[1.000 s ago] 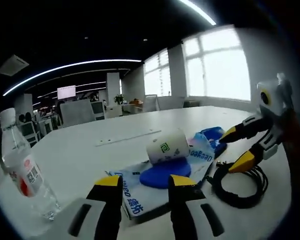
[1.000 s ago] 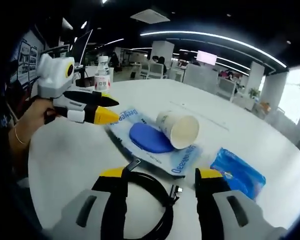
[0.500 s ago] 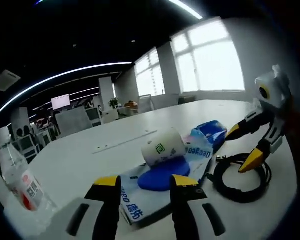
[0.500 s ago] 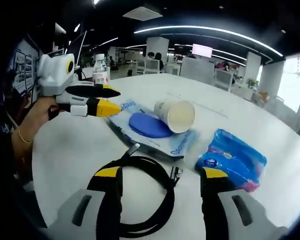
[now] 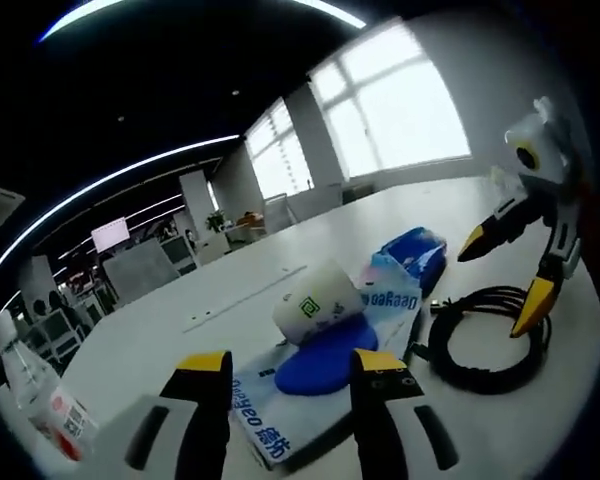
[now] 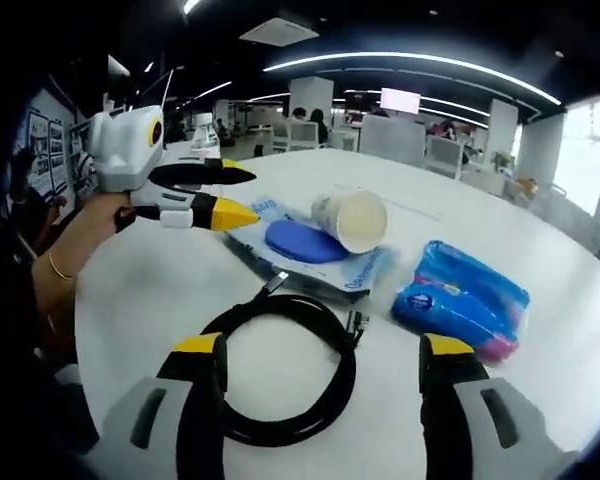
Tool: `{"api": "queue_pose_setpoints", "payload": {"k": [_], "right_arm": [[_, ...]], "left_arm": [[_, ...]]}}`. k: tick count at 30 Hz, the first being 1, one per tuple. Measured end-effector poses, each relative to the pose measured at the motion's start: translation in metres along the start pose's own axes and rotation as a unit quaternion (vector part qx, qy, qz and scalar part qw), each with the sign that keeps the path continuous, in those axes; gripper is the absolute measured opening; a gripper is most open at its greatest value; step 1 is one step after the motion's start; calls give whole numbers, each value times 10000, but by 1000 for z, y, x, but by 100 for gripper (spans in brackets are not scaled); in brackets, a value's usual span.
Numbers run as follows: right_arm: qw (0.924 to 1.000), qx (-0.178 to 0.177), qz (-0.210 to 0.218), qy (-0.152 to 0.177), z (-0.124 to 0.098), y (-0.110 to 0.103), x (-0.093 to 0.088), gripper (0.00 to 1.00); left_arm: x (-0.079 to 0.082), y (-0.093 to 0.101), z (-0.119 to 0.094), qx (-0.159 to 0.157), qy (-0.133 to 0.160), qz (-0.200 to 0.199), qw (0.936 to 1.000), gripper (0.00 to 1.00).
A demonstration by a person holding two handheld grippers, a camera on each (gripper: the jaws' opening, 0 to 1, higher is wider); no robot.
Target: Arrange the tabletop items into an orderly group along one side of the table until the central work area is clear of visible clutter.
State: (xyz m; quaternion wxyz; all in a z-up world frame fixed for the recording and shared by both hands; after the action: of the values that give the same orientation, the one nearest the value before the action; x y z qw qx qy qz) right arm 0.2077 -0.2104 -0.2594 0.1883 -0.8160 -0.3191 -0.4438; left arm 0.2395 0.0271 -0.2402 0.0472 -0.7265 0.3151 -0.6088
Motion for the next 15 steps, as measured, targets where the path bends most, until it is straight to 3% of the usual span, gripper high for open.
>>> {"api": "queue_pose_setpoints", "payload": {"k": [5, 12, 15], "right_arm": [[10000, -9, -31, -66, -3, -1, -5, 83], [9999, -43, -104, -3, -11, -1, -9, 85], [9999, -59, -138, 76, -15, -1, -10, 87]], "left_arm": [[3, 3, 3, -26, -57, 296, 9995, 51], [8, 3, 7, -92, 64, 314, 9994, 60], [12, 2, 11, -57, 208, 646, 9977, 66]]}}
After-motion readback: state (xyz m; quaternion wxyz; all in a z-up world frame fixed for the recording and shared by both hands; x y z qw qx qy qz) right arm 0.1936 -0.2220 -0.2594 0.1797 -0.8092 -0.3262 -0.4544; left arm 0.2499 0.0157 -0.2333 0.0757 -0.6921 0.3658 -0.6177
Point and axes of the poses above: the point that each gripper's makers call its tool centre point, and the gripper's own axes: z roughly forward along the fingers, y roughly to its right, x roughly out of its top, the point moved 8 cm from there along -z, roughly backward along the fingers, and after that the axes turned 7 degrees about z, right-handed, at the moved point
